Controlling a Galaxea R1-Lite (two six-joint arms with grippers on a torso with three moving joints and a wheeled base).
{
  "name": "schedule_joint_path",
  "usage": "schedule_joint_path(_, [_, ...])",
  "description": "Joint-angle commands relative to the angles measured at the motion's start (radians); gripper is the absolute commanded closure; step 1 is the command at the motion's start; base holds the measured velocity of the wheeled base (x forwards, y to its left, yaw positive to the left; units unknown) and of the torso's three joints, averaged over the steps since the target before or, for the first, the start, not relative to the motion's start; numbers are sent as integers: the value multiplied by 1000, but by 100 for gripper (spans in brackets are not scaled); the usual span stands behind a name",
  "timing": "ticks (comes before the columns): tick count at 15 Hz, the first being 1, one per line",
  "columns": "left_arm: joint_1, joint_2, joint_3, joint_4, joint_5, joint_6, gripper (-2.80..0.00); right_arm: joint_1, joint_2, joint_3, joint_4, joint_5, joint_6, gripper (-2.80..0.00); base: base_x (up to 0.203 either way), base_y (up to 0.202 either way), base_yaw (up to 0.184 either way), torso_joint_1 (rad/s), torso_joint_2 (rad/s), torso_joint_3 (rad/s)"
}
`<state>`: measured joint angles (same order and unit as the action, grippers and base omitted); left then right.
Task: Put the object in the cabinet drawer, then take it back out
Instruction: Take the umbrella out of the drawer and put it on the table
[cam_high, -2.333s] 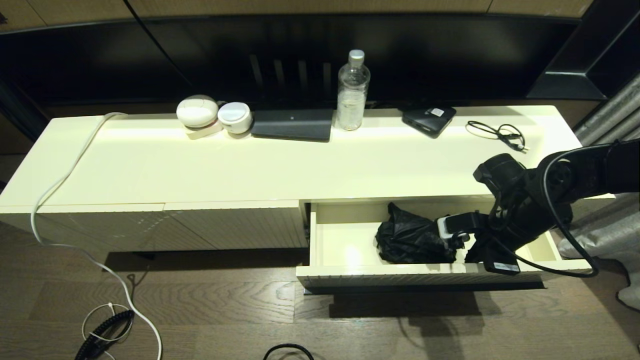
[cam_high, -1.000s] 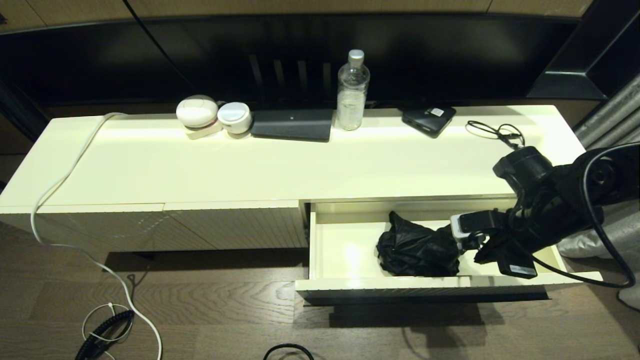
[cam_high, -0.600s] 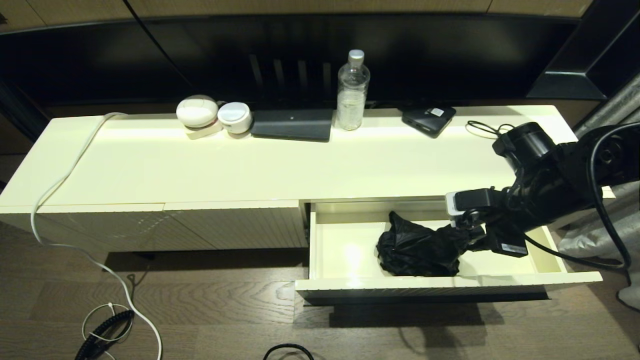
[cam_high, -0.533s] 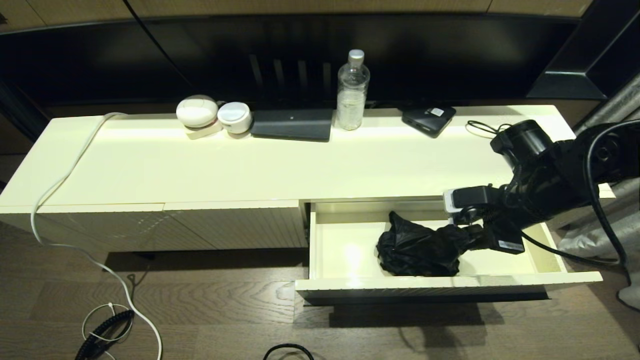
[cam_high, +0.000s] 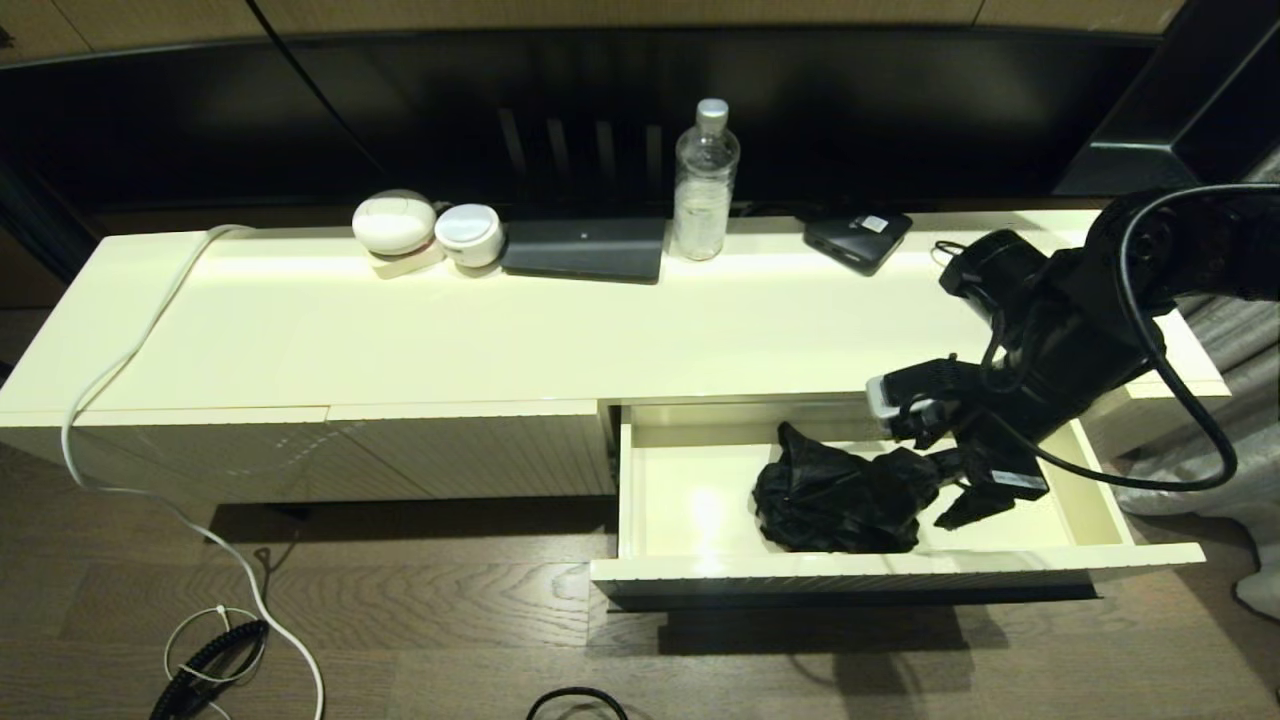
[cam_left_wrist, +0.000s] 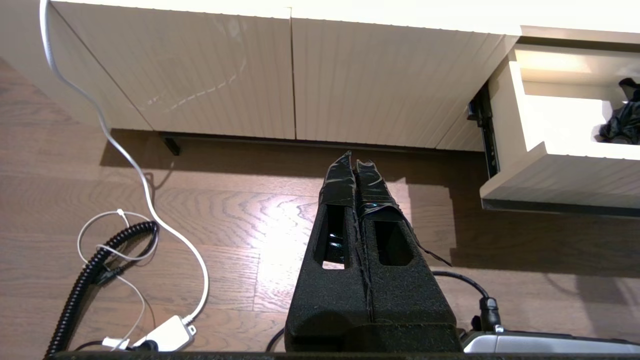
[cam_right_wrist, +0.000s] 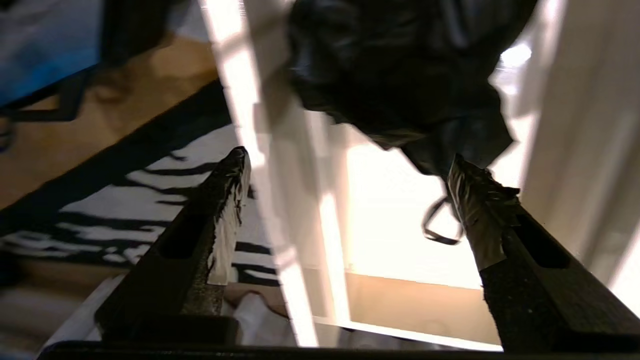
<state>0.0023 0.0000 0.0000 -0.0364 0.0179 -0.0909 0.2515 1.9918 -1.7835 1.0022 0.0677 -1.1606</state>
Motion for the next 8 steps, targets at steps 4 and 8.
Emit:
schedule_joint_path(4, [1,-2,0,0,1,-1,0,-2,87,-59,66,35,-7,-280,0,0,0,0,0,0])
schedule_joint_path(8, [1,-2,0,0,1,-1,0,-10,145,-131,47,34,-6,-280,0,0,0,0,0,0])
